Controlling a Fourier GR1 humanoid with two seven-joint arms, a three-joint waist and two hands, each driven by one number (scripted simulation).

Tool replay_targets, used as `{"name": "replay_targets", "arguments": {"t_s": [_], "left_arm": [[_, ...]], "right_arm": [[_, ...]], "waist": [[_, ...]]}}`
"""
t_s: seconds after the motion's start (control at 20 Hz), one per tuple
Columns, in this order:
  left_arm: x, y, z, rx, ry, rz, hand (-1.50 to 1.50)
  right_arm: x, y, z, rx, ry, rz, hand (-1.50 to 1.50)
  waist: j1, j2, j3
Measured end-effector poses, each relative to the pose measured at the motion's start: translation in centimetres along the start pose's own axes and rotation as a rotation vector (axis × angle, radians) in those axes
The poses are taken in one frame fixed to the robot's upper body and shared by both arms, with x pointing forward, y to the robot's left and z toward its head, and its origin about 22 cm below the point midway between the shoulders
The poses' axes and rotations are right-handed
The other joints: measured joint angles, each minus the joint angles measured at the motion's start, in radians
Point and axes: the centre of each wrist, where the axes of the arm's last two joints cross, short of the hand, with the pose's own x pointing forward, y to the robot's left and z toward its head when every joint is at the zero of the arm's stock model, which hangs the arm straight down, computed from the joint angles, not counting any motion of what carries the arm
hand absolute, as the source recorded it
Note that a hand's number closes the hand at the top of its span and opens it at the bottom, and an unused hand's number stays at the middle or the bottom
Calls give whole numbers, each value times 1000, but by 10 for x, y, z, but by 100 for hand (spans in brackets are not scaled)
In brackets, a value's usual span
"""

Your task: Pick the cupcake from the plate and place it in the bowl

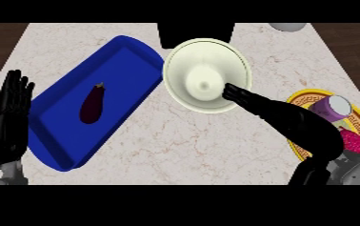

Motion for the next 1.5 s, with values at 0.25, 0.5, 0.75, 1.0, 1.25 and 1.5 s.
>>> {"name": "replay_targets", "arguments": {"t_s": [0.25, 0.5, 0.75, 1.0, 1.25, 1.5], "left_arm": [[9, 12, -8, 18, -12, 15, 0], [13, 21, -12, 13, -16, 23, 0], [17, 23, -18, 0, -22, 33, 0], [22, 22, -26, -21, -24, 40, 0], [26, 19, -31, -42, -30, 47, 0], [26, 17, -34, -60, -39, 49, 0]], "right_arm": [[32, -20, 54, 43, -130, 150, -150], [74, -45, 98, 21, -121, 379, -150], [118, -68, 138, -44, -7, 641, -150], [157, -82, 155, 18, 180, 885, -150], [172, -85, 165, 164, 344, 1053, -150], [165, -86, 193, 298, 478, 1139, -150]], "waist": [[-39, 10, 6], [-44, 14, 6], [-31, 21, 4], [-12, 27, 3], [10, 29, 2], [32, 34, 1]]}}
